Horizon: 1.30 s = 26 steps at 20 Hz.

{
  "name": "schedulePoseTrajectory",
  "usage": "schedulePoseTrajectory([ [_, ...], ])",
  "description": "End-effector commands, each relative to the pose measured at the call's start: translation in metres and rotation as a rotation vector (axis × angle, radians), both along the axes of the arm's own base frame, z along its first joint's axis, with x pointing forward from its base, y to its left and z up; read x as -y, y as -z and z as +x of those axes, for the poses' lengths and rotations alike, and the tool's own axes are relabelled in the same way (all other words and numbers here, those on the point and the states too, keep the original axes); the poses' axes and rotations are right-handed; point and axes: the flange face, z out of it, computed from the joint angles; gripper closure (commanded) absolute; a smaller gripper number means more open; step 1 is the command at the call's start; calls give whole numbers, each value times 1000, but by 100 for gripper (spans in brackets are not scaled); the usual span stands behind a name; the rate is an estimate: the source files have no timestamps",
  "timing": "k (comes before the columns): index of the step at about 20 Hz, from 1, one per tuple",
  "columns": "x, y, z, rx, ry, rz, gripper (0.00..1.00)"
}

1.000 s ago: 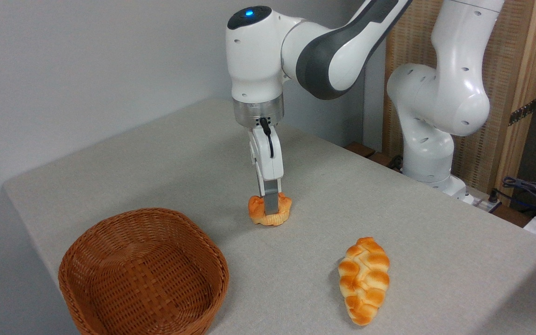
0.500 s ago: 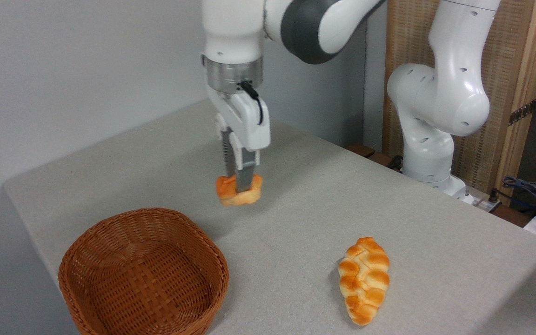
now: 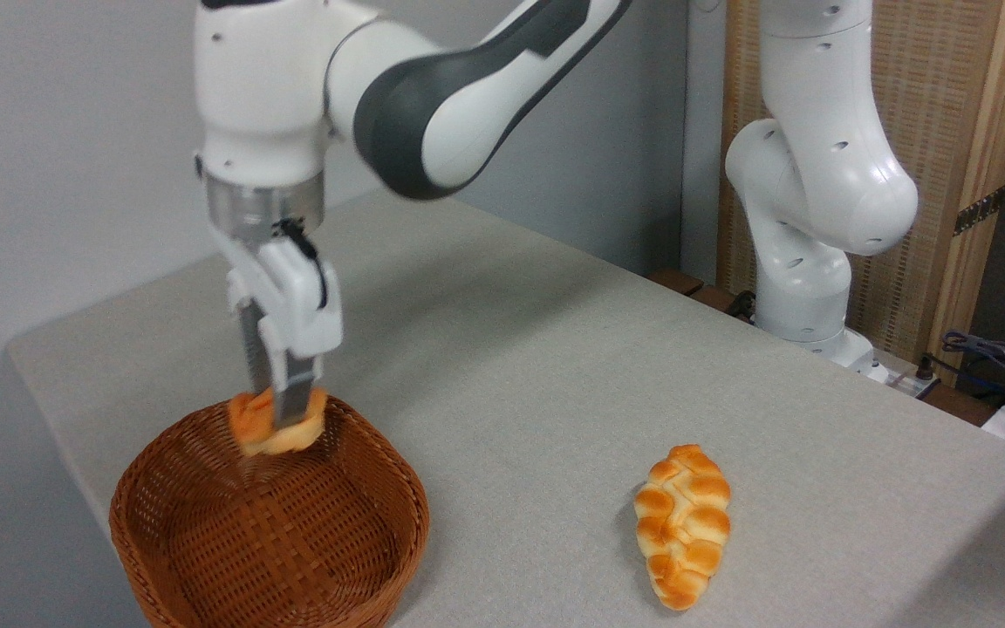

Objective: Put bread into the basket

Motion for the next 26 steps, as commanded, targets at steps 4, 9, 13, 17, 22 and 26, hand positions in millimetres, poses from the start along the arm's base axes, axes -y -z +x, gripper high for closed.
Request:
schedulePoseTrajectory([
  [4,14,19,35,101,-63,-23,51],
  [9,13,20,35,103,-52,-11,18],
  [13,13,20,35,103,-51,-11,2],
  [17,14,20,35,99,-52,-12,0],
  [22,15,18,34,102,-52,-14,0],
  [26,2,-17,27,146,-70,-31,0],
])
